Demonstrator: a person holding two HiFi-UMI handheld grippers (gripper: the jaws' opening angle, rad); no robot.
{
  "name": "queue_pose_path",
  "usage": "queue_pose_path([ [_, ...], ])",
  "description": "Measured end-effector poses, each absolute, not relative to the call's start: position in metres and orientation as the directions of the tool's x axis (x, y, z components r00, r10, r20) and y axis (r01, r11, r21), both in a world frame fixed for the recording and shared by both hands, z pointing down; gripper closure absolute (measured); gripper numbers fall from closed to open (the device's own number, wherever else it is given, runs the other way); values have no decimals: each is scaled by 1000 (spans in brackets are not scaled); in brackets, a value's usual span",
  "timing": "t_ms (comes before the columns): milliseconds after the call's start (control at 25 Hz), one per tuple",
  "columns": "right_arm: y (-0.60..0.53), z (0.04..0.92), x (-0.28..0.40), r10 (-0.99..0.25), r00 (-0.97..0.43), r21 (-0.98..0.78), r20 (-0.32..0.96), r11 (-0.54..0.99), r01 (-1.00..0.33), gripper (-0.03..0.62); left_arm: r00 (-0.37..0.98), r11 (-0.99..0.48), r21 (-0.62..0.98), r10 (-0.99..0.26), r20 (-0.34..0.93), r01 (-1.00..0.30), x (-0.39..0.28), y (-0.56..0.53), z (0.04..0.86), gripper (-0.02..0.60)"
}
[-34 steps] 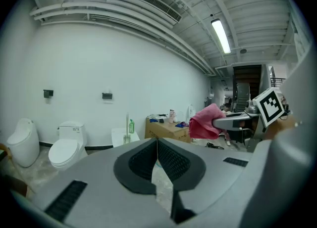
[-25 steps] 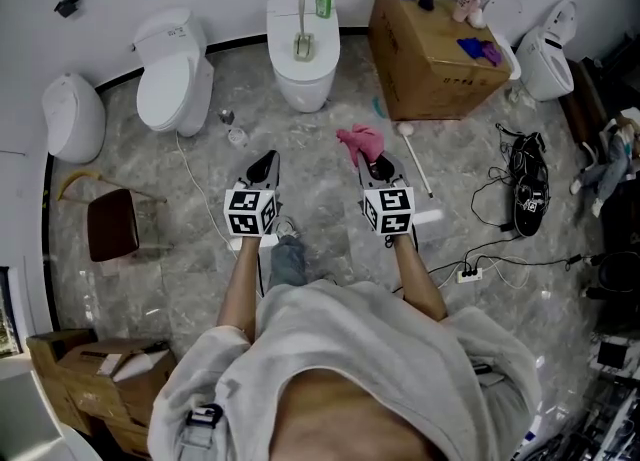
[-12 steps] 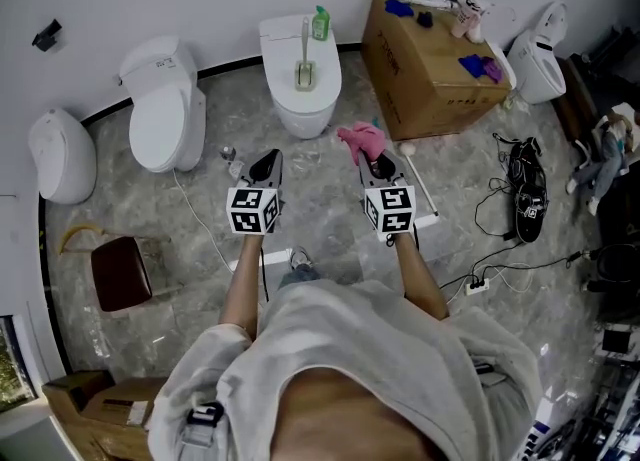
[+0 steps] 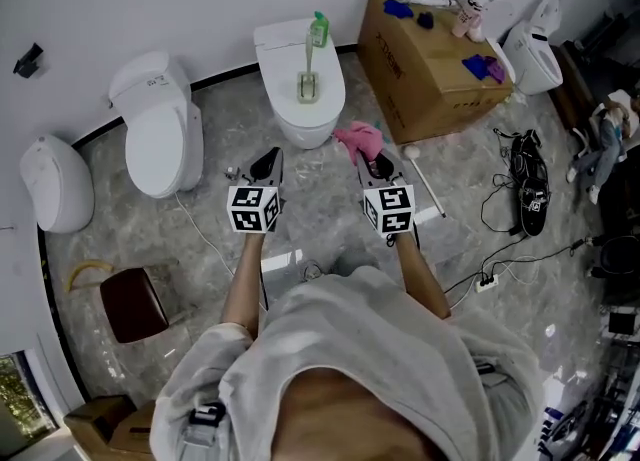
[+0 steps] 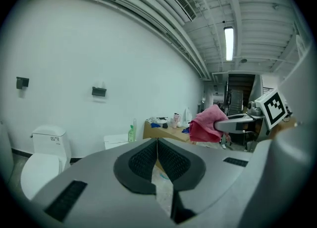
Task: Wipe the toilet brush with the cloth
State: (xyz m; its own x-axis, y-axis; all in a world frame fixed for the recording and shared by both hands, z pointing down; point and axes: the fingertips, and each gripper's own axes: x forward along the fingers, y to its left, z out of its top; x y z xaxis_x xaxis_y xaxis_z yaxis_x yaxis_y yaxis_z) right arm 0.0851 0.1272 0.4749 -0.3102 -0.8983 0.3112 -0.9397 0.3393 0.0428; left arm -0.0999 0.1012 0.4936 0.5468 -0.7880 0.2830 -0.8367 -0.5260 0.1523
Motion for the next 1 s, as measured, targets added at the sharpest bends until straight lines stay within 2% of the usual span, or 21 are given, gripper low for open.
queue_pose_path([
  [440,58,496,78,-881,-334,12,334,358,-934,505,526,-505,155,-786,325,-849,-111,43,515,558],
  [1000,-121,501,69,-821,-467,-34,328,484,-874,505,418,-401,124,-839,348,-908,-110,-106,506,558],
])
